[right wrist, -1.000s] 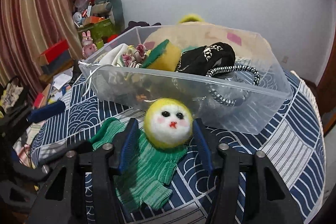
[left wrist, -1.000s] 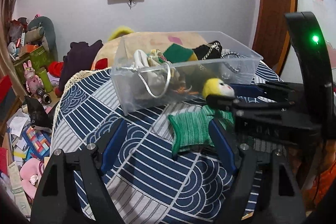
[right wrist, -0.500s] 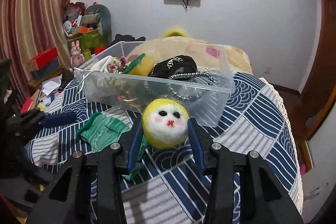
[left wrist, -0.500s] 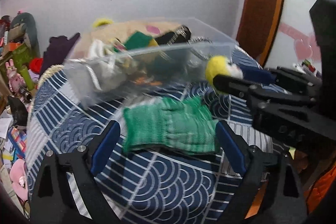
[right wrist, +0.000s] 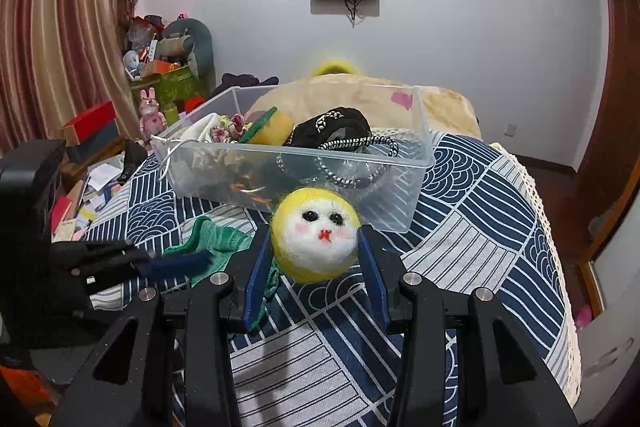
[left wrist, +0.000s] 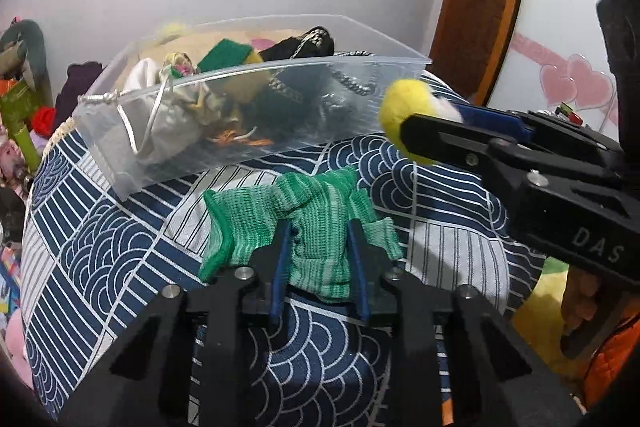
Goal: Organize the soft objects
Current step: 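Grasp the doll by its yellow head with the right gripper while the left grasps the green sock, then carry the doll and green sock into the clear box and open both grippers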
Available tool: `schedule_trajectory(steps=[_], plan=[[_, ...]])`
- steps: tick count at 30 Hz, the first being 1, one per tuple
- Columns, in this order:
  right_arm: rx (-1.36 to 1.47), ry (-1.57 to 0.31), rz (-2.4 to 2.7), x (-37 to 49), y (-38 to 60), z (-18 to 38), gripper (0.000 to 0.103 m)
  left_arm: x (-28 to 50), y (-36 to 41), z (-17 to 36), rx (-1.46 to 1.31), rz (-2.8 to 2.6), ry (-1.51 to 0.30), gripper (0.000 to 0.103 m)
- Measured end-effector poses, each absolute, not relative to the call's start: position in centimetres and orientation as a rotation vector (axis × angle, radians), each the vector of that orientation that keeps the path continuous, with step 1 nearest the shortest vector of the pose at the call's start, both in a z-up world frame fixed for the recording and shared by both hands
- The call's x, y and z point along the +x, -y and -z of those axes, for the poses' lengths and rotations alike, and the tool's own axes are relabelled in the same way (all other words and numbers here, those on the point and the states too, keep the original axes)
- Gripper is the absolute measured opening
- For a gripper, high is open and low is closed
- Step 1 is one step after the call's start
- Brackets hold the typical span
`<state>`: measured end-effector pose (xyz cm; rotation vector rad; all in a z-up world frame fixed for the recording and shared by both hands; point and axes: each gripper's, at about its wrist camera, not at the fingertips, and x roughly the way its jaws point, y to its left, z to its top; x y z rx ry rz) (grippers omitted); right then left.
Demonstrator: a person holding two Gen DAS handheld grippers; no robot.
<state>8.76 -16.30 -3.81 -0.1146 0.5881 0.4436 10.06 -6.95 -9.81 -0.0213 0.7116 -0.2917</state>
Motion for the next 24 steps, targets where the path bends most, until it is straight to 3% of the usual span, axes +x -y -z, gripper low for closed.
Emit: schedule_trajectory(steps=[3, 6, 24], plan=[[-0.115, -0.578, -0.448, 8.5, 16.2, 3.6, 0.040, 9.8, 7.0, 9.6, -0.013, 0.301, -0.695, 0.009], [-0.113, -0.569, -0.452, 8.3, 16.2, 3.3, 0.040, 9.5, 6.8, 9.0, -0.024, 0.291, -0.681, 0.007], [-0.087, -0.466, -0.451, 8.3, 16.0, -0.4, 0.040, 7.6, 2.2, 0.1, -0.075, 0.178, -0.400, 0.006]])
